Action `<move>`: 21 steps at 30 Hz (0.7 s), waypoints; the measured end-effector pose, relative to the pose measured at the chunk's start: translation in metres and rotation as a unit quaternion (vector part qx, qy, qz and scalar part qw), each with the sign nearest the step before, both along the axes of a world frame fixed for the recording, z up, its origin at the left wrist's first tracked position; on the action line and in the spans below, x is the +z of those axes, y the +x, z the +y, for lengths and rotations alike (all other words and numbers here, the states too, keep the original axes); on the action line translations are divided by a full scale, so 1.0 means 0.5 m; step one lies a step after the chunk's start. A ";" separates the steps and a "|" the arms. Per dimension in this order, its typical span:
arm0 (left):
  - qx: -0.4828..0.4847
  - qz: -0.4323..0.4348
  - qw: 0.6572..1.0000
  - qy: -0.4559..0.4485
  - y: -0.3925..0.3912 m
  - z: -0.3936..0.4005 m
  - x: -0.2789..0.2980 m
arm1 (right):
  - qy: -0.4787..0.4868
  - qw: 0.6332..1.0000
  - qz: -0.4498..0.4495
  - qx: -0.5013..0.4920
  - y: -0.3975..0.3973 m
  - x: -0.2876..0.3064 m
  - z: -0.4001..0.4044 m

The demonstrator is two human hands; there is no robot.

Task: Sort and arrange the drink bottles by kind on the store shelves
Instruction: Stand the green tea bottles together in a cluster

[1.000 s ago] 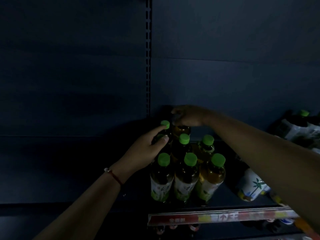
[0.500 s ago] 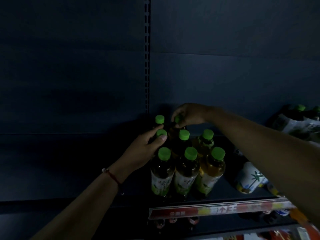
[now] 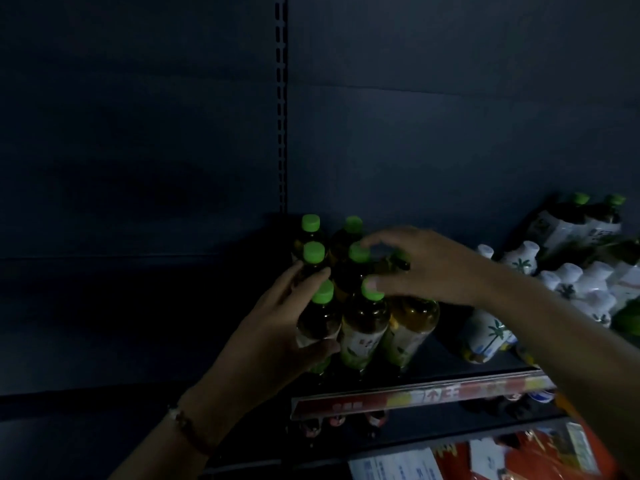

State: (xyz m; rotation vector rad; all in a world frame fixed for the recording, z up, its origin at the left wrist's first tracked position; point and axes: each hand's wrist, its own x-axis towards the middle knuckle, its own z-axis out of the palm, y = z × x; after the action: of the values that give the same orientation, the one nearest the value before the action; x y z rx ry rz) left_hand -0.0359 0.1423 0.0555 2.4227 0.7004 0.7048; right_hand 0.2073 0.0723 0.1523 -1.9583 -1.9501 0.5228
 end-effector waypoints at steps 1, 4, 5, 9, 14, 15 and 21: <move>0.003 -0.007 1.000 0.022 0.002 -0.008 -0.009 | -0.001 0.999 -0.025 0.020 -0.009 -0.017 -0.019; 0.021 -0.035 0.999 -0.004 0.008 -0.020 -0.025 | 0.026 0.986 -0.161 0.048 -0.020 -0.079 -0.037; 0.021 -0.040 0.999 -0.007 0.010 -0.020 -0.028 | 0.046 0.979 -0.193 0.047 -0.022 -0.088 -0.037; 0.019 -0.043 0.999 -0.007 0.011 -0.015 -0.035 | 0.083 0.972 -0.214 0.050 -0.016 -0.092 -0.035; 0.056 -0.014 0.996 0.067 0.015 -0.033 -0.029 | 0.064 0.996 -0.061 -0.025 0.013 -0.068 -0.076; 0.066 -0.010 0.992 0.111 0.020 -0.038 -0.021 | 0.049 0.997 -0.038 -0.048 0.027 -0.061 -0.088; 0.058 0.104 0.957 0.264 0.096 -0.044 0.020 | 0.043 0.990 0.084 -0.106 0.056 -0.086 -0.110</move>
State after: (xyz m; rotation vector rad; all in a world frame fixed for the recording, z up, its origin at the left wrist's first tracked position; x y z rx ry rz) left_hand 0.0120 0.1204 0.0656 2.9985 0.8251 0.7651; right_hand 0.2353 0.0172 0.1094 -1.9686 -1.6146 0.5201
